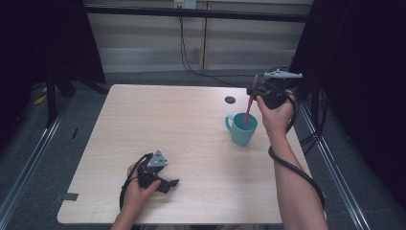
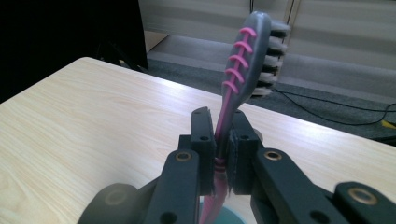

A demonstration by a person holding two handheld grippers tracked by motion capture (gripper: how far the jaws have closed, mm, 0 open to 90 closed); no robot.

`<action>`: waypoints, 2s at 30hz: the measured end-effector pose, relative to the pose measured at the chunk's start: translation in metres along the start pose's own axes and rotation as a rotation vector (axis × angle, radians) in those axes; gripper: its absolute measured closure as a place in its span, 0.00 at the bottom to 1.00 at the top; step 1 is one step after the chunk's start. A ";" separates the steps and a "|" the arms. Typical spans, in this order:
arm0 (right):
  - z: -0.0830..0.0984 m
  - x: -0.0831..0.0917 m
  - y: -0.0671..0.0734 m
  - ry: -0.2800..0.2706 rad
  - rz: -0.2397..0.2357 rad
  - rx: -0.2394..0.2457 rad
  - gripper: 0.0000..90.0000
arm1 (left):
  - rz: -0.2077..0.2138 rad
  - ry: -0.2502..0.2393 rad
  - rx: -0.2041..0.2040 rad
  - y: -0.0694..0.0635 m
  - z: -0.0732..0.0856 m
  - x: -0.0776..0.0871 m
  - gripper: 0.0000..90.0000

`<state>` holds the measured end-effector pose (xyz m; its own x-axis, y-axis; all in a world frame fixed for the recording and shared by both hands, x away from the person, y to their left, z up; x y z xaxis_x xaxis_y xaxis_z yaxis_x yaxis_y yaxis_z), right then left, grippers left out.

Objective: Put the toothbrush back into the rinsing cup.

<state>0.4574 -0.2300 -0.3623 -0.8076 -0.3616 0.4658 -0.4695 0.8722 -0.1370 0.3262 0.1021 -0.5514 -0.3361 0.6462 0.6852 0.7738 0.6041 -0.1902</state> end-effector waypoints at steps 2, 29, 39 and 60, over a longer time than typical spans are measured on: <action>0.003 -0.001 0.000 0.003 0.002 0.002 0.93 | 0.000 0.002 -0.001 0.000 0.000 0.000 0.11; 0.035 -0.009 0.003 0.023 0.024 -0.017 0.92 | 0.001 0.004 -0.006 0.000 0.000 0.001 0.12; 0.048 -0.009 0.002 0.026 0.031 -0.027 0.92 | 0.000 0.003 -0.007 0.000 0.000 0.001 0.12; 0.073 -0.014 0.005 0.039 0.036 -0.051 0.91 | 0.003 0.006 -0.010 -0.001 0.001 0.002 0.14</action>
<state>0.4398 -0.2446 -0.4331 -0.8087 -0.3173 0.4953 -0.4206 0.9006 -0.1098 0.3247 0.1032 -0.5510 -0.3307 0.6453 0.6887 0.7802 0.5975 -0.1852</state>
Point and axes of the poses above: each handheld gripper's, and its own axes: x roughly backward along the jaws, z roughly out of its underside, y roughly to its left, the point moved 6 cm from there along -x, roughly forward along the jaws, and after that the axes turned 13 degrees about x, right-handed, at the moved point
